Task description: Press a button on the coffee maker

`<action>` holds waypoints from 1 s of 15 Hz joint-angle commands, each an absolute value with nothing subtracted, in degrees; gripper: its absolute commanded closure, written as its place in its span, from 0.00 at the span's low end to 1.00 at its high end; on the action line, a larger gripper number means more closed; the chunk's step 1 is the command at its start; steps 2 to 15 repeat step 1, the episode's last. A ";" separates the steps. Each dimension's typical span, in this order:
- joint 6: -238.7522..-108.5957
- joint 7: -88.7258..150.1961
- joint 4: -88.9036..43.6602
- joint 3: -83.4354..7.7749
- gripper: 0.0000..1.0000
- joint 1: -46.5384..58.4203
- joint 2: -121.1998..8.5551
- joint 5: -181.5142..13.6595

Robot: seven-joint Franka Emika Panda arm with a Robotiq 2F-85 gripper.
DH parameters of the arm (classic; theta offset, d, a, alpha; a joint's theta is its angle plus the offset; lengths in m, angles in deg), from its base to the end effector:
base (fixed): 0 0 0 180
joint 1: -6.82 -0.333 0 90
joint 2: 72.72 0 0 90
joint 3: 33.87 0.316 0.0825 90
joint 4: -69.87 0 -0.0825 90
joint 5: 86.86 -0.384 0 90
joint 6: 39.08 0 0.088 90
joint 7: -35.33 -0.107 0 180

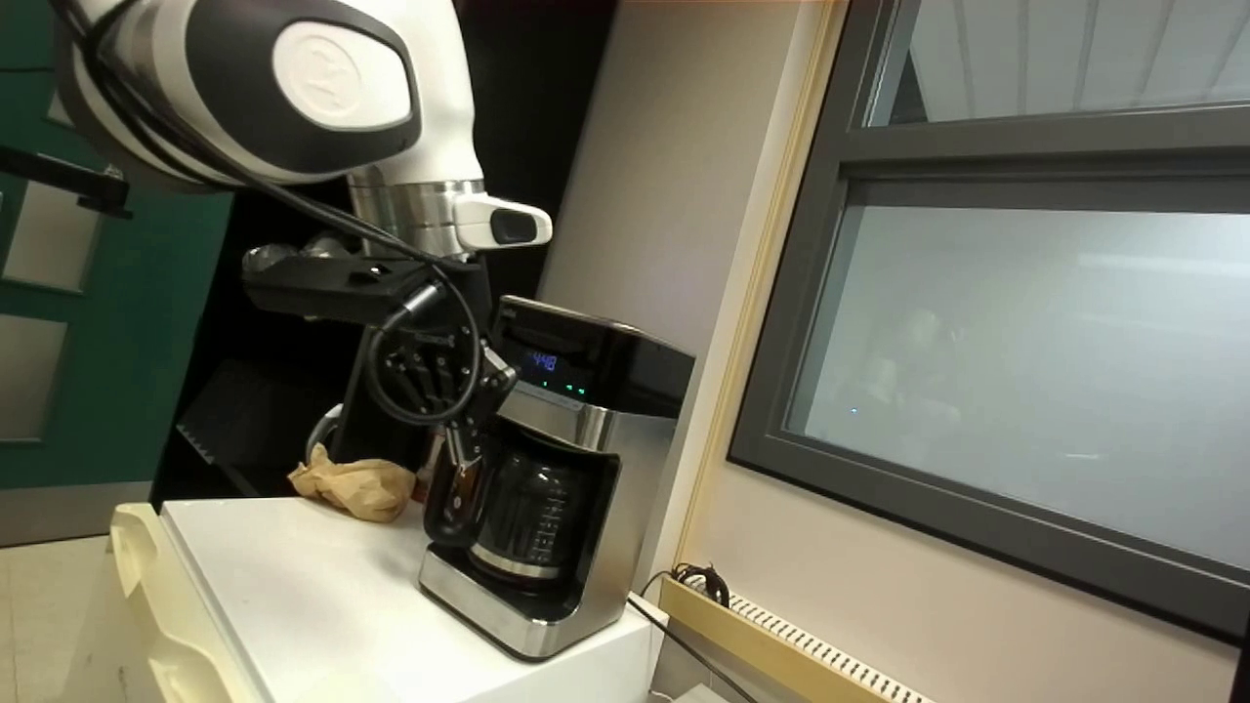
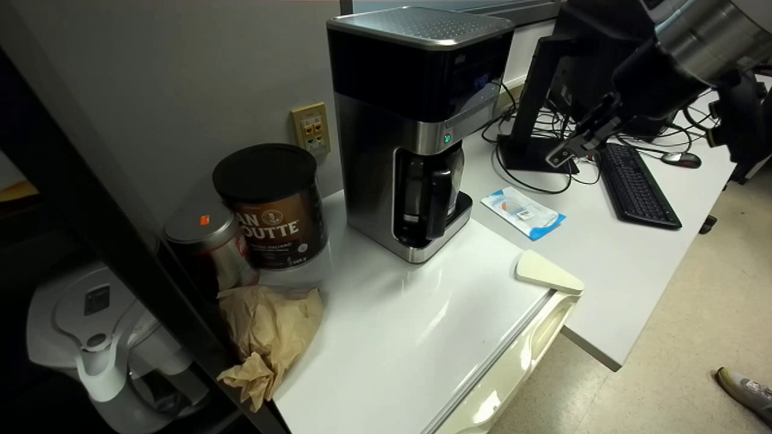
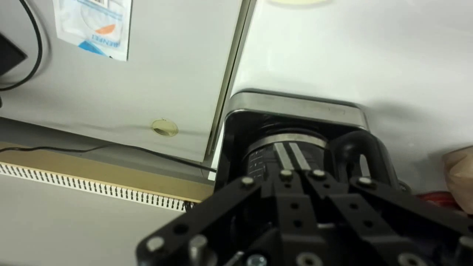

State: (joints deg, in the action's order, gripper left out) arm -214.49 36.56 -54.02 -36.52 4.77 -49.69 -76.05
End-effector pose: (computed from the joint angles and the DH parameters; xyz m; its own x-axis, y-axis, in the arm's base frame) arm 0.6056 0.0095 0.2620 0.8618 0.2105 0.4615 0.1690 -0.9770 0.1301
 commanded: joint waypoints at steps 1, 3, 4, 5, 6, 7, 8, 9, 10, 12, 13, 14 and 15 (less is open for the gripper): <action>-214.59 38.31 -59.59 -37.58 1.00 3.35 -53.75 -75.17; -214.59 38.31 -59.59 -37.58 1.00 3.35 -53.75 -75.17; -214.59 38.31 -59.59 -37.58 1.00 3.35 -53.75 -75.17; -214.59 38.31 -59.59 -37.58 1.00 3.35 -53.75 -75.17; -214.59 38.31 -59.59 -37.58 1.00 3.35 -53.75 -75.17; -214.59 38.31 -59.59 -37.58 1.00 3.35 -53.75 -75.17; -214.59 38.31 -59.59 -37.58 1.00 3.35 -53.75 -75.17; -214.59 38.31 -59.59 -37.58 1.00 3.35 -53.75 -75.17; -214.59 38.31 -59.59 -37.58 1.00 3.35 -53.75 -75.17; -214.59 38.31 -59.59 -37.58 1.00 3.35 -53.75 -75.17; -214.59 38.31 -59.59 -37.58 1.00 3.35 -53.75 -75.17; -214.59 38.31 -59.59 -37.58 1.00 3.35 -53.75 -75.17; -214.59 38.31 -59.59 -37.58 1.00 3.35 -53.75 -75.17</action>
